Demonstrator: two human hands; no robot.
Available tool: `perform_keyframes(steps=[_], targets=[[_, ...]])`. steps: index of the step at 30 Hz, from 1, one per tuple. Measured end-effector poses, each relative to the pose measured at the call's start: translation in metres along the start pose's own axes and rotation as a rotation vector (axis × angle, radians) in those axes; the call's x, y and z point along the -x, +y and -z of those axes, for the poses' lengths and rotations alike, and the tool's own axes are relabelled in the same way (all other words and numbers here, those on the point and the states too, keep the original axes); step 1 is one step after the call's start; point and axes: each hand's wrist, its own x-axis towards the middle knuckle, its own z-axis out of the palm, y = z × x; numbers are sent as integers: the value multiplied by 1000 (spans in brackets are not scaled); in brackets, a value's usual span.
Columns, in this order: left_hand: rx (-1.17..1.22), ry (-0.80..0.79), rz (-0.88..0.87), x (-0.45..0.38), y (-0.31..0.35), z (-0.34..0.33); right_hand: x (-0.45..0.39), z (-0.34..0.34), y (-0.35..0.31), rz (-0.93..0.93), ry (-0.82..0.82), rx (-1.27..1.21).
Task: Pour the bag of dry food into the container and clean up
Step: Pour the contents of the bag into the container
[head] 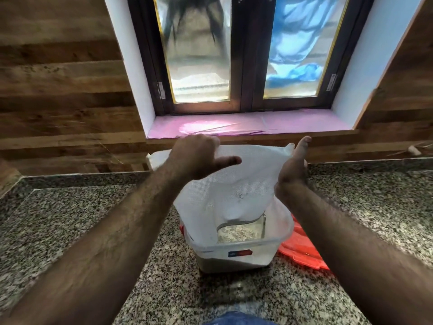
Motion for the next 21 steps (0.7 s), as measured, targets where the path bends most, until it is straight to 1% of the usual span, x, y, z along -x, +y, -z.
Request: perform_keyframes(steps=[1,2,4,6,8,10,12,16,19,21], targets=[[-6,19,-30,0,2,-5,-1,1,0,-1,-26,-12],[7,73,-74,0,2,-11,1,3,-2,11,-45,-3],[72,199,-146,1,-2,-18,2,8,-7,69,-64,96],[159,303,-164,0,-8,-19,4,16,-10,111,-106,196],[234,359,-141,-2,-11,-11,7,24,-3,132,-177,321],[281,381,-126,-6,-13,-5,12,29,8,164,-216,460],[292,376,-122,-9,-16,-3,20,30,14,225,-176,548],[258,405,-120,-10,-21,-5,19,28,33,362,-152,604],[156,456,-189,-7,-25,-2,13,32,47,360,-137,657],[141,453,-217,-5,-24,0,16,28,43,379,-119,582]])
